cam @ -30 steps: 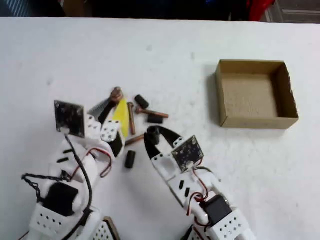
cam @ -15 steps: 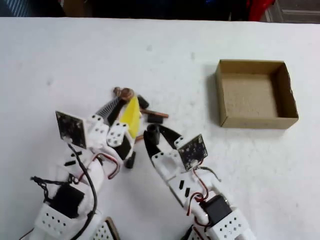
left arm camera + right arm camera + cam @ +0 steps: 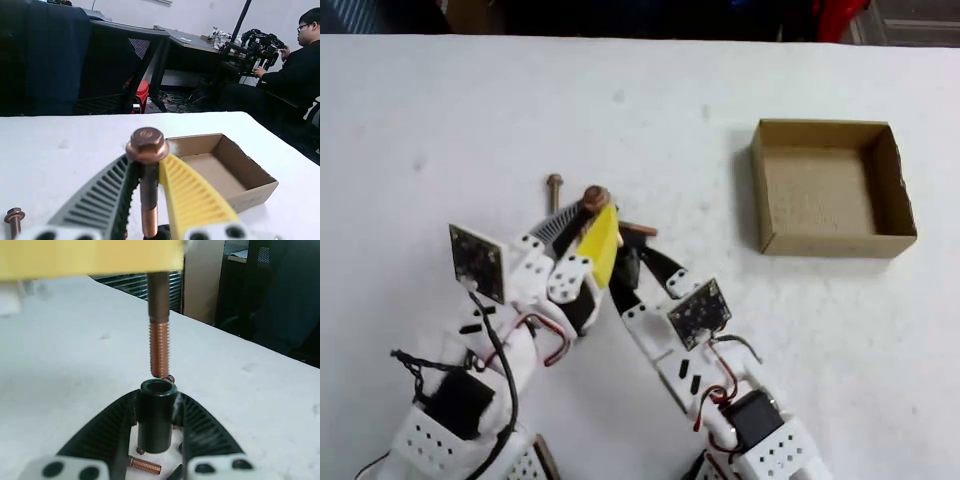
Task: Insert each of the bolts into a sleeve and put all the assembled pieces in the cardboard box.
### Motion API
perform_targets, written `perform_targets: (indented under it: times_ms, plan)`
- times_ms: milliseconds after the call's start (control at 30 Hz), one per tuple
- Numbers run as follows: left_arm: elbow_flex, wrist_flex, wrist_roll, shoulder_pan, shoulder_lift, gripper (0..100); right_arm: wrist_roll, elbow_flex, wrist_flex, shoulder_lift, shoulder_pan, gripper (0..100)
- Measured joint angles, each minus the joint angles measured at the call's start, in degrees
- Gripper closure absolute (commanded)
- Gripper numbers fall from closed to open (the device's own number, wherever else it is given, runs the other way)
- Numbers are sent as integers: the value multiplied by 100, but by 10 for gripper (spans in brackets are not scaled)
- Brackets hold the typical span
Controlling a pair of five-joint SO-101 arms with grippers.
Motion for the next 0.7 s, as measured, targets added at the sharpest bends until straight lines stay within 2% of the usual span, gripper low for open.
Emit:
perform_targets:
  times_ms: [267, 700]
  plan:
    - [-149, 589, 255, 0, -88, 976, 35, 0, 0, 9, -18, 981]
    - [-149, 607, 290, 334, -167, 976, 35, 0, 0, 18, 9, 981]
